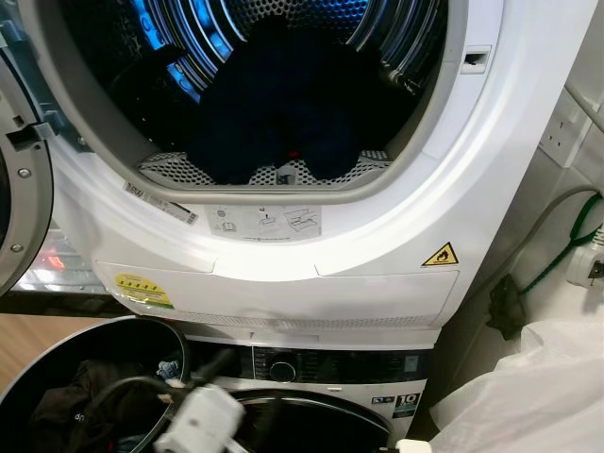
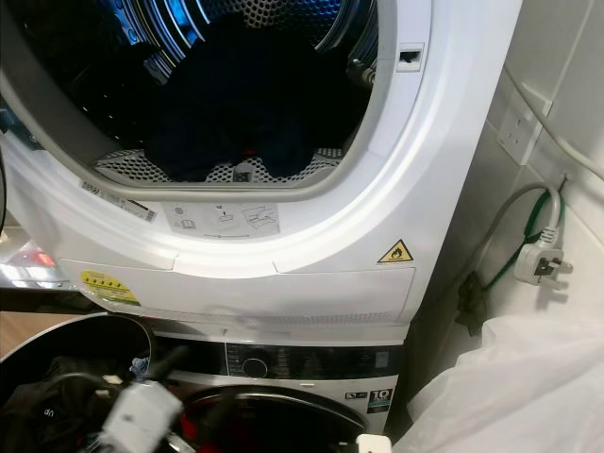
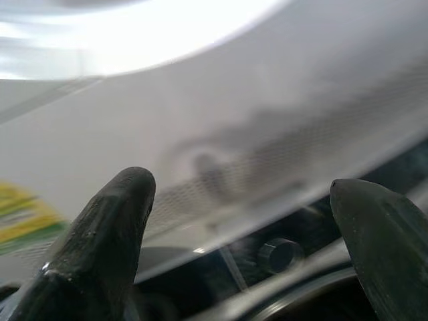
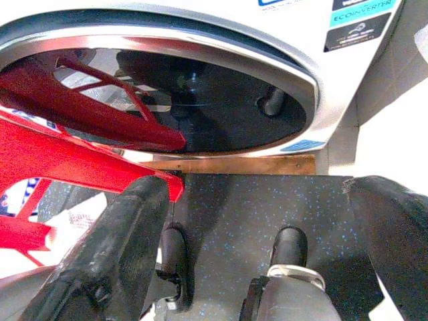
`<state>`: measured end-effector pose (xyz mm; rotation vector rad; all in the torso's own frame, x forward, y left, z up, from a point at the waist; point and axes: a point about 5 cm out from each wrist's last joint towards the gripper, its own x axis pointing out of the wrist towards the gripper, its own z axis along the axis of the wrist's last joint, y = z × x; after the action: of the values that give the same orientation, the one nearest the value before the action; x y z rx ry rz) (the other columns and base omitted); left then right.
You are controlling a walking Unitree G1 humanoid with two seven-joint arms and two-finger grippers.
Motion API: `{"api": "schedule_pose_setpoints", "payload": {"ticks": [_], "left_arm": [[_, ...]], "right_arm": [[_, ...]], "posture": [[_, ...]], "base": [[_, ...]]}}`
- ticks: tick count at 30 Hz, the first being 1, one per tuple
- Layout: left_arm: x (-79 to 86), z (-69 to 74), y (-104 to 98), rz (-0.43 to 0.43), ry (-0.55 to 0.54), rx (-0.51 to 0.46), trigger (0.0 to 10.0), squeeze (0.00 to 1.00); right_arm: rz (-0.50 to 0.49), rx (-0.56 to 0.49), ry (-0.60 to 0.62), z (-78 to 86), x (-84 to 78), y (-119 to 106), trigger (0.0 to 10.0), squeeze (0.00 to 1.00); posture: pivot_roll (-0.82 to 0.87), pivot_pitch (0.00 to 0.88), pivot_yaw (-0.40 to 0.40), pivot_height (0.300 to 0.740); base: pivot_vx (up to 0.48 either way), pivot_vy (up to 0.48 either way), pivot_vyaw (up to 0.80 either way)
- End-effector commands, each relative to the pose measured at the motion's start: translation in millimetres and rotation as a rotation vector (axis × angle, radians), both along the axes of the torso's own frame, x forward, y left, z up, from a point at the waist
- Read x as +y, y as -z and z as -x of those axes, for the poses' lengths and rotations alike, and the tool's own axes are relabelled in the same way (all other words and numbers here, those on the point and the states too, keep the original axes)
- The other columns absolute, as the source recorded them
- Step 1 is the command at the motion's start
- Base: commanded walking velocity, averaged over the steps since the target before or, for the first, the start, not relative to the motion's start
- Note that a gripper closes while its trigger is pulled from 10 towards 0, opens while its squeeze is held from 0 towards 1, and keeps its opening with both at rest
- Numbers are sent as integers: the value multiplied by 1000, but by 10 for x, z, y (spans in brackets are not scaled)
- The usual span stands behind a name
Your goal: Clothes washing
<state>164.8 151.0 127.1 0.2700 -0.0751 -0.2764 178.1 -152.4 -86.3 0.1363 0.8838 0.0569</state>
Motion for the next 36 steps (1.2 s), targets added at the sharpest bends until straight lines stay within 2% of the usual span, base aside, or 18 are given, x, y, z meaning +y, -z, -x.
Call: {"api": "schedule_pose_setpoints", "payload": {"ticks": [1, 5, 6, 9, 11, 12, 13, 18, 20, 21, 23, 25, 28, 30, 31, 32, 35, 36], "left_arm": [[68, -6, -49, 22, -66, -12, 10000, 0], [330, -26, -73, 78, -300, -23, 10000, 0], [467, -20, -32, 70, -387, 2, 10000, 0], [579, -45, -1, 88, -441, 27, 10000, 0], [763, -171, 76, 89, -530, 81, 10000, 0], [763, -171, 76, 89, -530, 81, 10000, 0], [916, -265, 145, 124, -610, 123, 10000, 0], [1134, -474, 257, 131, -704, 198, 10000, 0], [1183, -558, 335, 176, -736, 251, 10000, 0], [1234, -629, 397, 259, -784, 295, 10000, 0], [1270, -705, 442, 328, -811, 340, 10000, 0], [1316, -878, 520, 382, -816, 422, 10000, 0], [1345, -947, 565, 408, -823, 458, 10000, 0], [1406, -992, 682, 485, -873, 527, 10000, 0], [1425, -1009, 829, 541, -890, 616, 10000, 0], [1425, -1009, 829, 541, -890, 616, 10000, 0], [1323, -1060, 952, 648, -819, 724, 10000, 0], [1250, -1103, 975, 654, -752, 757, 10000, 0]], "right_arm": [[-13, 4, 5, 11, 41, 7, 10000, 0], [-16, 12, -12, 20, 66, 12, 10000, 0], [-16, 12, -23, 12, 79, 10, 10000, 0], [-16, 11, -27, -1, 83, 4, 10000, 0], [-15, 10, -32, -15, 89, -1, 10000, 0], [-15, 10, -32, -15, 89, -1, 10000, 0], [-16, 9, -34, -20, 96, -3, 10000, 0], [-14, 9, -40, -30, 106, -7, 10000, 0], [-14, 10, -44, -32, 114, -7, 10000, 0], [-13, 11, -46, -35, 117, -8, 10000, 0], [-13, 10, -45, -39, 115, -10, 10000, 0], [-14, 12, -47, -44, 121, -11, 10000, 0], [-15, 13, -51, -49, 129, -13, 10000, 0], [-15, 13, -60, -57, 141, -16, 10000, 0], [-17, 12, -60, -63, 151, -19, 10000, 0], [-17, 12, -60, -63, 151, -19, 10000, 0], [-18, 15, -65, -62, 155, -18, 10000, 0], [-18, 15, -66, -62, 155, -18, 10000, 0]], "posture": [[56, 0, 76, 740], [98, 0, 59, 740], [112, 0, 57, 740], [118, 0, 55, 740], [129, 0, 52, 740], [129, 0, 52, 740], [126, 0, 51, 740], [121, 0, 48, 740], [112, 0, 49, 740], [107, 0, 50, 740], [107, 0, 47, 740], [109, 0, 44, 740], [106, 0, 46, 740], [102, 0, 47, 740], [102, 0, 47, 740], [102, 0, 47, 740], [107, 0, 42, 740], [106, 0, 40, 740]], "base": [[0, 0, 0], [0, 0, 0], [0, 0, 0], [0, 0, 0], [0, 0, 0], [0, 0, 0], [0, 0, 0], [0, 0, 0], [0, 0, 0], [0, 0, 0], [0, 0, 0], [0, 0, 0], [0, 0, 0], [0, 0, 0], [0, 0, 0], [0, 0, 0], [0, 0, 0], [0, 0, 0]]}}
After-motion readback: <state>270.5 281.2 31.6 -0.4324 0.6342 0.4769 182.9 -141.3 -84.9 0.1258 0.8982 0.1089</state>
